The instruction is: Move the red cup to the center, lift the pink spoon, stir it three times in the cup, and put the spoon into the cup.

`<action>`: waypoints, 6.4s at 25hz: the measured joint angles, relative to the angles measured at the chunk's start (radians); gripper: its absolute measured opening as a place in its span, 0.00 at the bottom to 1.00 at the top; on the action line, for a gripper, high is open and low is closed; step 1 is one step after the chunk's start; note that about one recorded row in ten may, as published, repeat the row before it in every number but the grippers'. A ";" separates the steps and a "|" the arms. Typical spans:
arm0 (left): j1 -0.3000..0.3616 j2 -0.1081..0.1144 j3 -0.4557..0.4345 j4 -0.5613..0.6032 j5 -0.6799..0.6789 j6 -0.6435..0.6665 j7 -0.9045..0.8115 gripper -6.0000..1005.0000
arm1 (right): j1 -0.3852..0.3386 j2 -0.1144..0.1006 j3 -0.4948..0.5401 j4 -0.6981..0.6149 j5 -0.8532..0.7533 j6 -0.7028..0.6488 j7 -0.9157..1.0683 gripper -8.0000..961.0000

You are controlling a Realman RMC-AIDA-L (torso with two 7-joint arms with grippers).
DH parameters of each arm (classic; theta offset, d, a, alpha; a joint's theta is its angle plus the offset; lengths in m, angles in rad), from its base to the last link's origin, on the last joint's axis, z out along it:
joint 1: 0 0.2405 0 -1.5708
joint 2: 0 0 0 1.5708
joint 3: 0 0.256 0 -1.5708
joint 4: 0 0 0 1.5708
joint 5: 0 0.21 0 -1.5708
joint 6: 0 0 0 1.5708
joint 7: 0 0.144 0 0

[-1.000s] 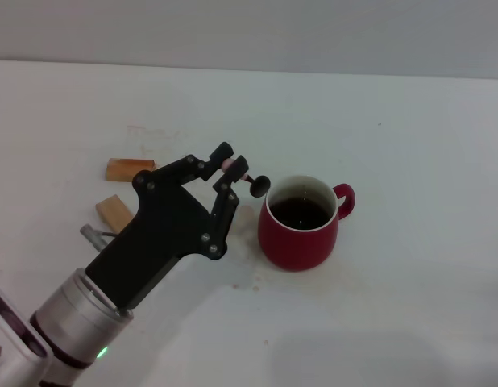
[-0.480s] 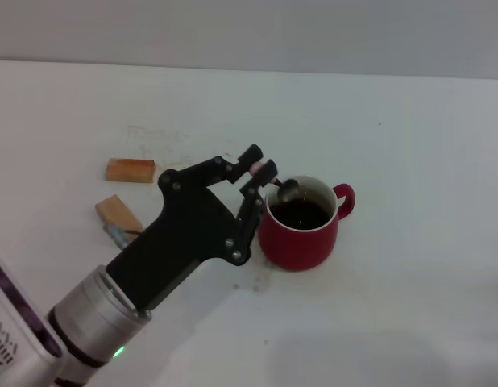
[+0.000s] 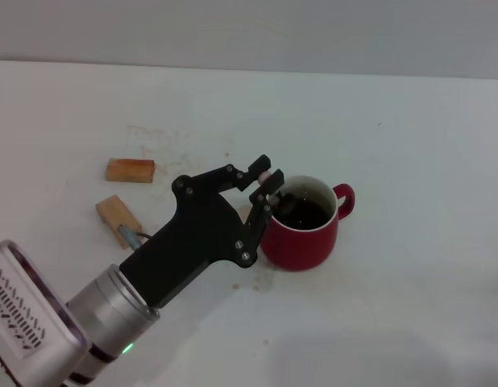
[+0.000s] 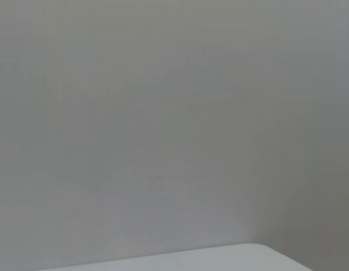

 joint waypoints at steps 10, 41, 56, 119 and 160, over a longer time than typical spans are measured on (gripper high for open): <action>-0.014 0.000 -0.012 0.001 0.000 -0.073 0.000 0.17 | -0.004 0.000 0.000 0.001 -0.003 0.000 0.000 0.01; -0.062 -0.004 0.026 -0.055 0.027 -0.177 0.007 0.18 | -0.007 0.000 -0.001 0.011 -0.004 -0.003 0.000 0.01; -0.018 0.001 -0.014 -0.026 0.021 -0.178 0.012 0.18 | -0.005 0.000 -0.002 0.014 -0.004 -0.003 0.000 0.01; -0.009 -0.003 -0.004 -0.102 0.059 -0.269 0.107 0.21 | -0.013 0.000 -0.003 0.017 -0.006 -0.011 0.000 0.01; 0.090 0.000 -0.660 0.089 0.041 -0.323 -0.088 0.78 | -0.016 0.000 -0.021 0.017 -0.006 -0.081 0.000 0.01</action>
